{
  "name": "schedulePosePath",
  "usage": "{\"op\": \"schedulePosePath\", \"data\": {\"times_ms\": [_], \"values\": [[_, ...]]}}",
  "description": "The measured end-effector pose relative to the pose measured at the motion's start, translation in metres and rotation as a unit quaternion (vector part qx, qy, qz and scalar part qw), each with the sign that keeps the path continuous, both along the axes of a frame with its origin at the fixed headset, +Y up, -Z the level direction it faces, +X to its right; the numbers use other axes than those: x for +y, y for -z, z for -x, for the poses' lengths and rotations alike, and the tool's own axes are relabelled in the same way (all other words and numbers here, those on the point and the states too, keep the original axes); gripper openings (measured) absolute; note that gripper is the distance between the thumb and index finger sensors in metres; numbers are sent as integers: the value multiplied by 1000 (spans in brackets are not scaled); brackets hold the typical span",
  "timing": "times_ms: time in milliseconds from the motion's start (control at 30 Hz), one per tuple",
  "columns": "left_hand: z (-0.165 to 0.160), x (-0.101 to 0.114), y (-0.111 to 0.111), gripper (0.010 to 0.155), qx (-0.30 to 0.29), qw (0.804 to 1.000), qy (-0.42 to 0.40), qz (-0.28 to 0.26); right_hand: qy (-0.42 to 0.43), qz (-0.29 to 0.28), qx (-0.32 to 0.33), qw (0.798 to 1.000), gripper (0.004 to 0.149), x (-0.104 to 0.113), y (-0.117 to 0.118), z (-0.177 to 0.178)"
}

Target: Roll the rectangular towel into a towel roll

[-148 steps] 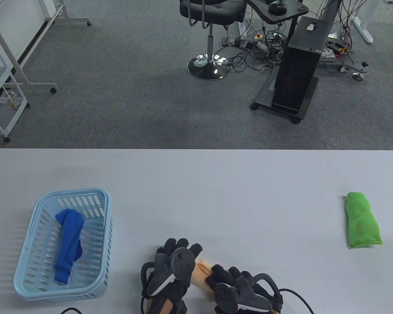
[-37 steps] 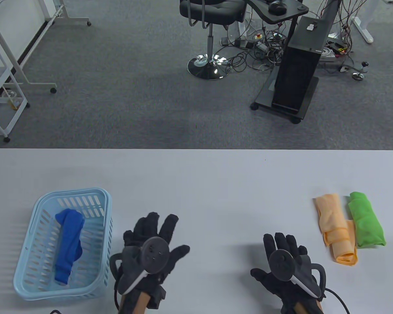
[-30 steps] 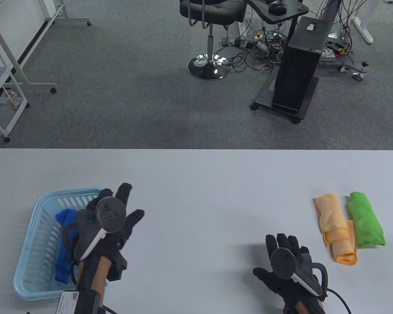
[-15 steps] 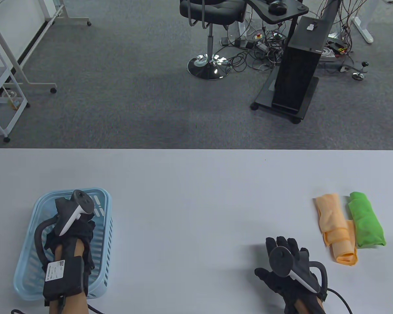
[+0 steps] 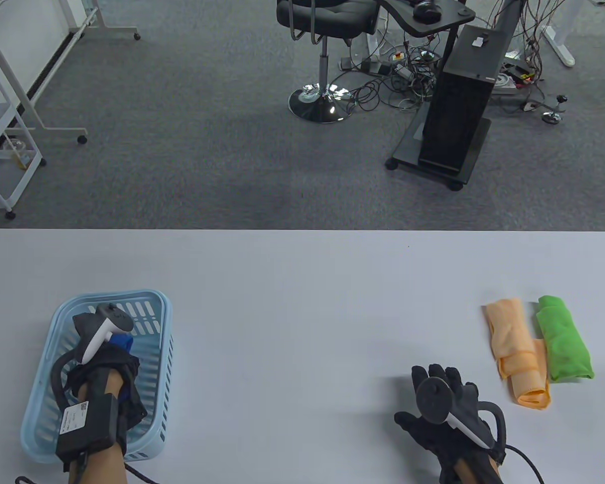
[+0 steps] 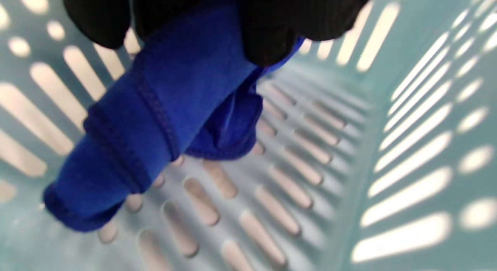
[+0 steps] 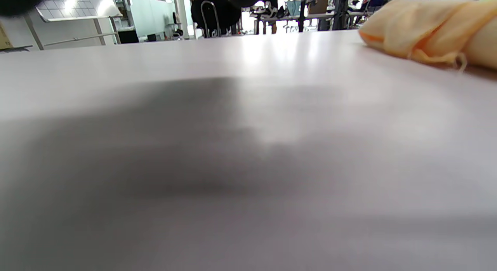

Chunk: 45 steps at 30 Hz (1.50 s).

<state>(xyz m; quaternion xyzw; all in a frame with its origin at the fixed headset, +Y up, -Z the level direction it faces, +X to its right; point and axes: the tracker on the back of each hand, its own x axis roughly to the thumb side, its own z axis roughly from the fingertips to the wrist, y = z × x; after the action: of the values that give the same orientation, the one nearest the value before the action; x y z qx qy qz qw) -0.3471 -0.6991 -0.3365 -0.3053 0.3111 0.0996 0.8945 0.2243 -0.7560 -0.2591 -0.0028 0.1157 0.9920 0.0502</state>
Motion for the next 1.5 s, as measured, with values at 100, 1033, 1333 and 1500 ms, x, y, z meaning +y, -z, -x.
{"op": "schedulePosePath", "data": {"times_ms": [100, 1033, 1333, 1500], "values": [[-8, 28, -3, 63, 2, 999, -1, -32, 3, -2, 1, 1000, 96, 1, 0, 0], [-233, -20, -77, 56, -140, 892, -366, -225, 14, 18, 26, 999, 91, 1, -2, 8], [-240, -48, -84, 52, -213, 939, -197, -187, 7, 28, 22, 999, 90, -1, 0, 8], [-237, -39, -89, 65, -196, 939, -154, -237, 2, 30, 20, 999, 89, 0, -1, 8]]}}
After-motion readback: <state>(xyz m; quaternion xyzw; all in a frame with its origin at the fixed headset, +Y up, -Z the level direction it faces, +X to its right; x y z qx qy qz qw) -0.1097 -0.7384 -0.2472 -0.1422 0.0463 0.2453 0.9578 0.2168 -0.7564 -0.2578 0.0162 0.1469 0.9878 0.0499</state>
